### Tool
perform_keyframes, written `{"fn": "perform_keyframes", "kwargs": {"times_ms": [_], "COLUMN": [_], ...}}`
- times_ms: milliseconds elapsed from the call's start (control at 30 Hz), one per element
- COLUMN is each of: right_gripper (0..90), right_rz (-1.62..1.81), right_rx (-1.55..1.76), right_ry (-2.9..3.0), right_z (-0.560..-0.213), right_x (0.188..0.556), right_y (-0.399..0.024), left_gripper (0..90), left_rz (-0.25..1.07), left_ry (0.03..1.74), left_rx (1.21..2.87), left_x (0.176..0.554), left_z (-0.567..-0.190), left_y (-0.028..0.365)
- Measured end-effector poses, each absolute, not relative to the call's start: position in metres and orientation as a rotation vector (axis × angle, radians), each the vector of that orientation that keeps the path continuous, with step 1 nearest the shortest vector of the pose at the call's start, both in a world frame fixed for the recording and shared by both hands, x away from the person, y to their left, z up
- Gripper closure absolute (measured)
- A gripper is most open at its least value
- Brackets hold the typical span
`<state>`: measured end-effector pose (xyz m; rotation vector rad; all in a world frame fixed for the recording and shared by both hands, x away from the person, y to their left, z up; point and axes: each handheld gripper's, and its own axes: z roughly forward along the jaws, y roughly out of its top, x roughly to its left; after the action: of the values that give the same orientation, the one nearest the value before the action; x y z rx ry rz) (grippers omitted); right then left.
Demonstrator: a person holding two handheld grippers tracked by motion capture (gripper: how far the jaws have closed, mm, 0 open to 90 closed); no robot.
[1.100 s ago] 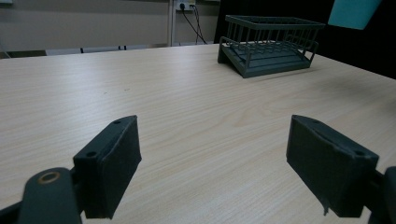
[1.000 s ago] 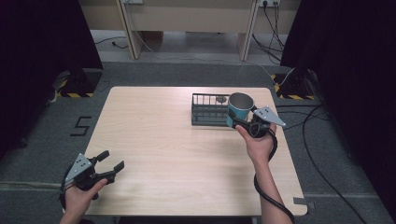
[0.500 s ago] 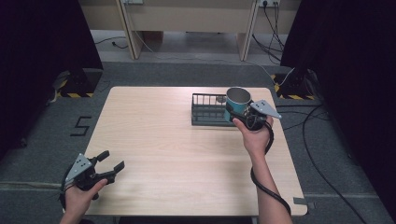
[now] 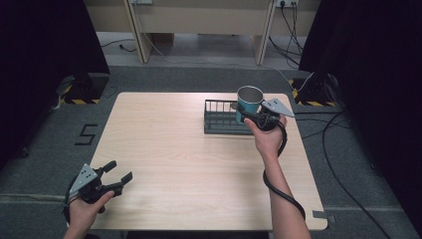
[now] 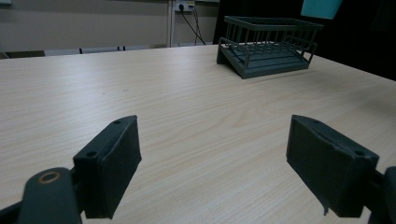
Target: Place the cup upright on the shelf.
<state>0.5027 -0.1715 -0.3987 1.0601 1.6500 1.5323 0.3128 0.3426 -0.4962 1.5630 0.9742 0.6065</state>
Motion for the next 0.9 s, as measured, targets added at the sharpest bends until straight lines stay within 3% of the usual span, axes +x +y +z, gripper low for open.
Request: {"fn": "perform_keyframes", "kwargs": {"times_ms": [900], "right_gripper": [16.0], "right_rz": [1.467], "right_rx": [1.137], "right_ry": [1.663], "right_z": [-0.398], "right_x": [0.539], "right_y": [-0.162], "left_gripper": [16.8], "left_rz": [0.601], "left_ry": [0.974], "left_rx": [1.559], "left_x": [0.313], "left_z": [-0.496], "left_y": [0.343]}}
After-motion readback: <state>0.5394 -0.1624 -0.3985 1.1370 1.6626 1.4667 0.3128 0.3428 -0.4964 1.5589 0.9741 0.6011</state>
